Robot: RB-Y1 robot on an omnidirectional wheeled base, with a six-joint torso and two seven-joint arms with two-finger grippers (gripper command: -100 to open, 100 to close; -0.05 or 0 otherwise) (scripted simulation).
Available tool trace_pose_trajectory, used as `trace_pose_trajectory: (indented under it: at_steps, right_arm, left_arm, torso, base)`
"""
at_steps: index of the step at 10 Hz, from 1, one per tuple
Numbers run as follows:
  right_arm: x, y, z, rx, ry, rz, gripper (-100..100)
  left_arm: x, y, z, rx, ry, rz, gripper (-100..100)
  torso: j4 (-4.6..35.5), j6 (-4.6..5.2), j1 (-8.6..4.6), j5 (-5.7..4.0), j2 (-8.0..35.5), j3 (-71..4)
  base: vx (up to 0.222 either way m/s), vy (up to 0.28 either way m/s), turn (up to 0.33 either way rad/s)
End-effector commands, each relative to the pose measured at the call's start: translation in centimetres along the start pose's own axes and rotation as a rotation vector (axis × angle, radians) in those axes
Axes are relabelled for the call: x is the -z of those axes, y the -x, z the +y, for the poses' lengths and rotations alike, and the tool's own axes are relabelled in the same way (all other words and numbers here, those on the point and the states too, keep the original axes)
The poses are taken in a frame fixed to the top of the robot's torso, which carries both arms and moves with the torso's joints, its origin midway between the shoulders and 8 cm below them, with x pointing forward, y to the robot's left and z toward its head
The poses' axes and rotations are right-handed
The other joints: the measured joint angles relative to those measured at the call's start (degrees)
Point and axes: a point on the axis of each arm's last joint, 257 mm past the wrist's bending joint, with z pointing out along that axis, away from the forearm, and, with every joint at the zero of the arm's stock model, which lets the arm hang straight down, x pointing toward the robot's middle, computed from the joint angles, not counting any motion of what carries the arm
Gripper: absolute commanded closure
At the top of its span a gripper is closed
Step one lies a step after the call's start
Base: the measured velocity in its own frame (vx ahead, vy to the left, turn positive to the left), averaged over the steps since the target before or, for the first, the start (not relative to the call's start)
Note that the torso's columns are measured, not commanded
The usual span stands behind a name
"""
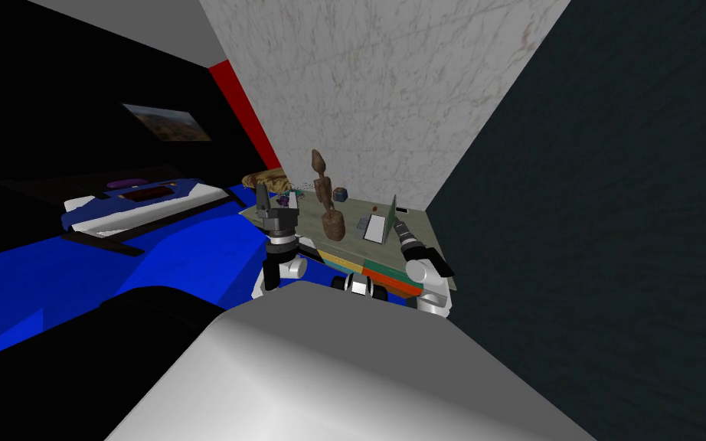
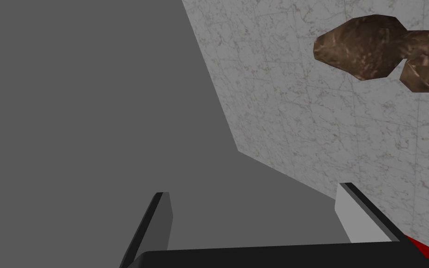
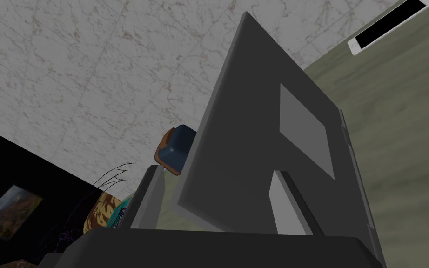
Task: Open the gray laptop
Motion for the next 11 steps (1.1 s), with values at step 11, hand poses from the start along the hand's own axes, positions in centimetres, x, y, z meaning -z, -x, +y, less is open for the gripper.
trace_pose_trajectory:
  at_steps: [11]
  right_arm:
    - [-0.9, -1.5, 1.1, 0.348, 0.073, -0.083, 100]
  left_arm:
    - [0.0, 0.0, 0.0, 0.0, 0.0, 0.0, 0]
  torso:
    - [-0.11, 0.05, -0.04, -0.05, -0.19, -0.12]
  base:
    - [0.002, 0.103, -0.024]
